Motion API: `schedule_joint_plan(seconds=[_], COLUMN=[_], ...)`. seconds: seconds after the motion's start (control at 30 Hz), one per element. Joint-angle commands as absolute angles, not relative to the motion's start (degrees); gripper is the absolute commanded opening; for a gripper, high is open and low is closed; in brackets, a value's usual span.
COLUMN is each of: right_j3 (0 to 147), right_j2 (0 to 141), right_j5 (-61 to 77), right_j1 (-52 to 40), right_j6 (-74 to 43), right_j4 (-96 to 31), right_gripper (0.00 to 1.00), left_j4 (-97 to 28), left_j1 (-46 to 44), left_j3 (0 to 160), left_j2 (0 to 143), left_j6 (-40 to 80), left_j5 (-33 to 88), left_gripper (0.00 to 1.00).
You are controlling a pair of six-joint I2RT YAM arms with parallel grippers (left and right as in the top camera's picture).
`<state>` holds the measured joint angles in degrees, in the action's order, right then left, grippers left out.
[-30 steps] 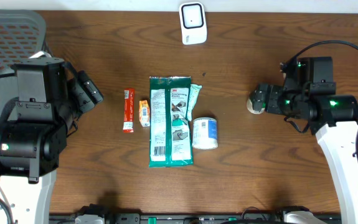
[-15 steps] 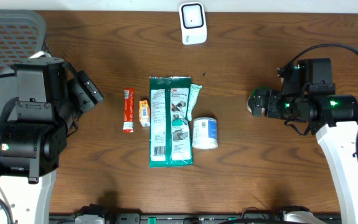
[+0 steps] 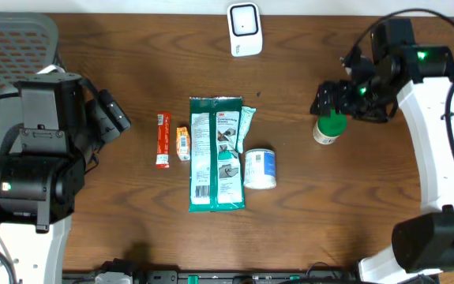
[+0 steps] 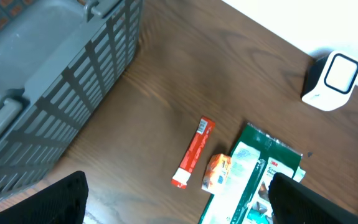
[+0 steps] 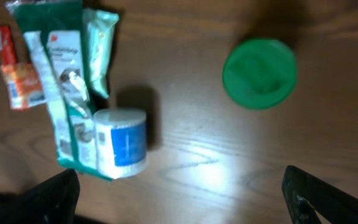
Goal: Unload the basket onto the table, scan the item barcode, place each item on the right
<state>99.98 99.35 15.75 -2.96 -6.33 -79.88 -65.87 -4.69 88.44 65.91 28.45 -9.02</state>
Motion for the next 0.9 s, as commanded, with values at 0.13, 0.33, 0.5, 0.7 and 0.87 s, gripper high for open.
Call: schedule_joint_plan(seconds=[0.13,0.33,0.5,0.7,0.87], right_j3=[101.95,101.93,101.89,101.89,101.73], right_j2=[106.74,114.63,118.24,121.99,123.79], right_j5=[7.11,7.38,7.6,7.84,7.99], right_j1=[-0.03,1.04,0.3,0.23,-0.21], right_j6=[-5.06,-9.21,-12.71,-13.32,-15.42], right_j4=[-80.36,-73.84,-71.7,-71.5,-71.11], right_gripper=[0.99,0.99,0.99,0.91,0.9], left_j4=[-65.98,-65.98,-65.98,-65.98,-65.98], left_j1=[-4.45,-4.45,-4.45,-4.45,-4.45], left_j3=[89.12,89.12,89.12,89.1,89.12], left_j2=[65.91,65.91,65.91,65.91,65.91], left_j6=[27.88,27.88,27.88,27.88,27.88], left_j5=[-9.69,-9.69,-9.69,-9.69,-9.69], left_gripper=[0.9,0.9,0.9,0.9,0.9])
